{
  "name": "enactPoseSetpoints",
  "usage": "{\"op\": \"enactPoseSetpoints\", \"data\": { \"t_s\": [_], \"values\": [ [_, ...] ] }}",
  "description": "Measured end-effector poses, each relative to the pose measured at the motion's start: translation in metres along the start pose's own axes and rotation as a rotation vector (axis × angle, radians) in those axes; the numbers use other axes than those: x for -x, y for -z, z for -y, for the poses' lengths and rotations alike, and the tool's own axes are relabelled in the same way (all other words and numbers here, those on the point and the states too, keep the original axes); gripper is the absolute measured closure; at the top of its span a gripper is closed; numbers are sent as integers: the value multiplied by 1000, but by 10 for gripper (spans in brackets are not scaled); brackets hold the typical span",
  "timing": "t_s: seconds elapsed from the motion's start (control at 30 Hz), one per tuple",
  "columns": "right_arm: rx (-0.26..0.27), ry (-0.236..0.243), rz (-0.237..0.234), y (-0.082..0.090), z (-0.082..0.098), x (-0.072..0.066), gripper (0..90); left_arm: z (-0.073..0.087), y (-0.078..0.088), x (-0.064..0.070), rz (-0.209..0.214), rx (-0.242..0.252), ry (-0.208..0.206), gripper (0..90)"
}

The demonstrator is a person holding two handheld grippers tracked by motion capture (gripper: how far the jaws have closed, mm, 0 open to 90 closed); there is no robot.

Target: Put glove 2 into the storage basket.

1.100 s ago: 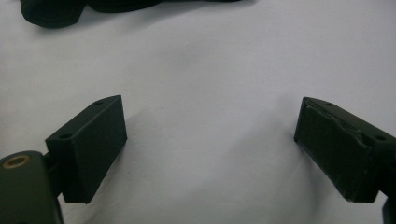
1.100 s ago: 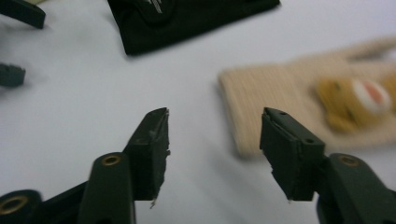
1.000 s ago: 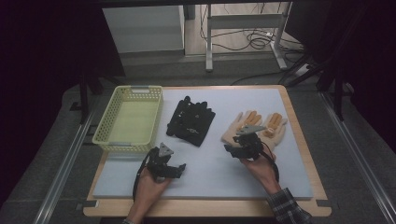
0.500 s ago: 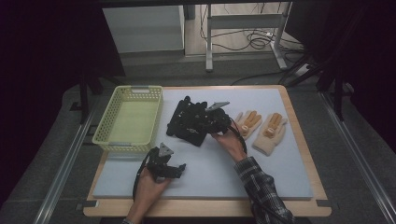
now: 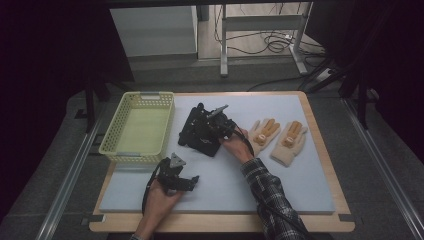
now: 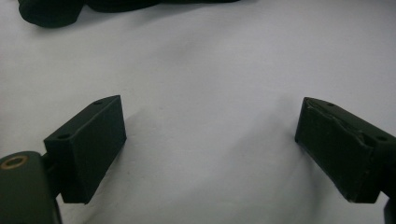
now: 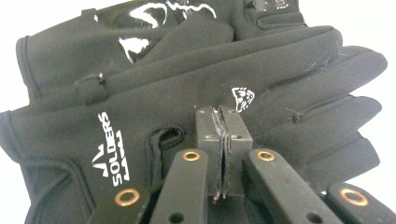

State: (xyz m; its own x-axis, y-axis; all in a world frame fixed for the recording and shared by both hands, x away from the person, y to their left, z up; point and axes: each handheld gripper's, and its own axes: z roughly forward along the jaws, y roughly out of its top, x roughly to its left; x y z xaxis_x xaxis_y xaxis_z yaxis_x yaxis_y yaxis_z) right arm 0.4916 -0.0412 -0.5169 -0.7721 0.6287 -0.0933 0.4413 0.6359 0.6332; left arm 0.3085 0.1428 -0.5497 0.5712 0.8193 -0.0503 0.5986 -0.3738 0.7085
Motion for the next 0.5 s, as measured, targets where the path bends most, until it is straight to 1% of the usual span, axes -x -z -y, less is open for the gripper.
{"op": "enactPoseSetpoints", "data": {
  "t_s": [0.03, 0.07, 0.1, 0.13, 0.17, 0.2, 0.23, 0.27, 0.3, 0.33, 0.37, 0.4, 0.43, 0.5],
  "values": [
    [-18, 33, 15, 7, 1, -2, 890, 0, 0, 0, 0, 0, 0, 88],
    [-18, 33, 15, 7, 1, -2, 890, 0, 0, 0, 0, 0, 0, 88],
    [-24, 42, 15, 11, 4, -2, 890, 0, 0, 0, 0, -1, 0, 88],
    [-23, 50, 21, 17, 7, -2, 890, 0, 0, 0, 0, 0, 0, 87],
    [-31, 56, 33, 29, 16, 0, 890, 0, 0, 0, 0, -1, 0, 87],
    [-31, 56, 33, 29, 16, 0, 890, 0, 0, 0, 0, 0, 0, 87],
    [-55, 46, 36, 39, 27, 4, 888, 0, 0, 0, 0, -1, -1, 87],
    [-55, 46, 36, 39, 27, 4, 888, 0, 0, 0, 0, -1, -1, 87],
    [-71, 38, 39, 47, 36, 10, 886, 0, 0, 0, 0, -1, -1, 87],
    [-52, 23, 23, 51, 39, 13, 876, 0, 0, 0, -1, -3, -2, 87],
    [-28, 3, 3, 55, 41, 15, 830, 0, 0, 0, -1, -3, -2, 87],
    [-11, -9, -5, 57, 40, 16, 789, 0, 0, 0, -1, -3, -2, 87],
    [13, -19, -12, 58, 38, 17, 742, 0, 0, 0, 0, -1, -1, 87],
    [38, -27, -25, 58, 32, 15, 681, 0, 0, 0, -1, -2, -2, 87]
  ]
}}
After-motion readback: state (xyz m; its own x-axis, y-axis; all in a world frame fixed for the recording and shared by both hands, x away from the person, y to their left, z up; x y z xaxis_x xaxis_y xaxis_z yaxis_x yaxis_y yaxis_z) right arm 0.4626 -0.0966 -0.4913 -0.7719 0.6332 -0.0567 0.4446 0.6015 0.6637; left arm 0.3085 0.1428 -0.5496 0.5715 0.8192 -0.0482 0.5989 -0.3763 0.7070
